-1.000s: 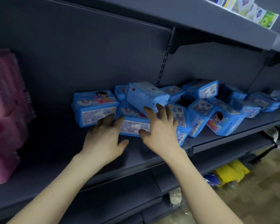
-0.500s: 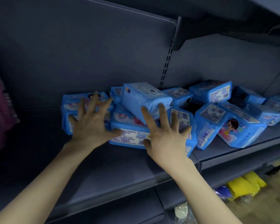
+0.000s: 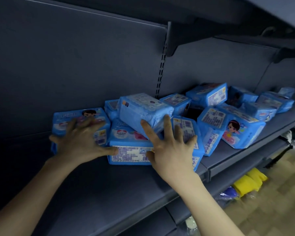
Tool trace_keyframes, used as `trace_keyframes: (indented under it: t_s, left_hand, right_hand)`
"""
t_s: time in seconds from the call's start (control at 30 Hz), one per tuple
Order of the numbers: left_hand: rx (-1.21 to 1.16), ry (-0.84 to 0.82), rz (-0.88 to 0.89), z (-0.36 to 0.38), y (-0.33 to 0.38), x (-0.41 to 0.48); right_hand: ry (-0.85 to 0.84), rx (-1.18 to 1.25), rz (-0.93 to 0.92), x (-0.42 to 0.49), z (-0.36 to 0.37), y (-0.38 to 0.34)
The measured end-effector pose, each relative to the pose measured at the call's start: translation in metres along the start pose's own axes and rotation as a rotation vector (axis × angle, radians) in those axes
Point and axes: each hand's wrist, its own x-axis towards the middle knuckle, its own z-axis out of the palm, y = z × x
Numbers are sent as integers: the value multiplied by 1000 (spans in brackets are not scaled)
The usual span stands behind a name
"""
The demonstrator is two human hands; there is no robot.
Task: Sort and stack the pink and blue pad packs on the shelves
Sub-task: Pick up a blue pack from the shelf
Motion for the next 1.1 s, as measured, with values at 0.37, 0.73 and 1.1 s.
trace_keyframes:
  t_s: [0.37, 0.73, 1.1]
  left_hand:
    - [50, -10, 27, -1, 5, -2]
    - [52, -22, 1, 5, 22, 2]
    - [84, -7, -32, 18, 52, 8]
  right_hand:
    - [48, -56, 31, 2, 7, 1]
    - [57, -25, -28, 9, 13, 26]
    - [66, 4, -75, 17, 20, 59]
